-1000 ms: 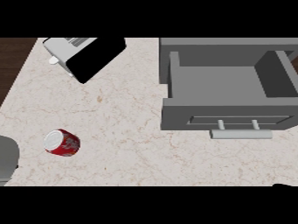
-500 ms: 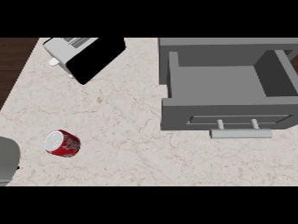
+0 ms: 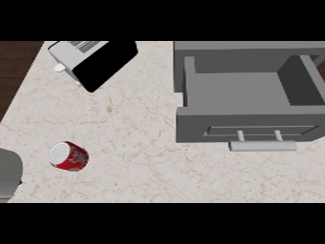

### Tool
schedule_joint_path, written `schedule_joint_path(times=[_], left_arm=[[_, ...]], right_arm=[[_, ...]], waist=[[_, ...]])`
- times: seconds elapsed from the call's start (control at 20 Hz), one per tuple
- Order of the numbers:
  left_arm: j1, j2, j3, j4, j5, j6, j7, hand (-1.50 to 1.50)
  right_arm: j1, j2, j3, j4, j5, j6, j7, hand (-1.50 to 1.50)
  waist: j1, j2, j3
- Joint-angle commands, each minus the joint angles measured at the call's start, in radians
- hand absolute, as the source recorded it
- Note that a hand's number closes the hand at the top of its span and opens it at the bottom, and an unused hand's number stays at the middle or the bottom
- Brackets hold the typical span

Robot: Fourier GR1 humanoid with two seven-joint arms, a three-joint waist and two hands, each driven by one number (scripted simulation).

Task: Pick up the can, place it into the drawer and close the drawer

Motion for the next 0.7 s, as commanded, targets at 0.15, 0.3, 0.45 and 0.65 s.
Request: schedule_joint_path(times=[0.15, 0.3, 0.45, 0.65], left_arm=[[-0.113, -0.031, -0.038, 0.072, -0.027, 0.059, 0.052, -1.5], [-0.086, -0.1, -0.076, 0.078, -0.133, 0.021, 0.013, -1.5], [-0.092, -0.175, -0.118, 0.035, -0.235, 0.091, 0.002, -1.5], [-0.227, -0.211, -0.115, 0.282, -0.349, -0.013, -0.079, -1.5]], right_arm=[[-0.026, -0.013, -0.047, 0.021, -0.034, 0.026, 0.019, -1.5], [0.018, -0.032, -0.077, -0.007, -0.071, 0.062, 0.03, -1.5], [0.065, -0.01, -0.075, 0.004, -0.059, 0.119, -0.025, -1.5], [0.033, 0.001, -0.074, 0.008, -0.044, 0.104, -0.021, -1.5]], waist=[[-0.005, 0.016, -0.016], [-0.013, 0.015, -0.017], [-0.015, 0.015, -0.016], [-0.022, 0.019, -0.018]])
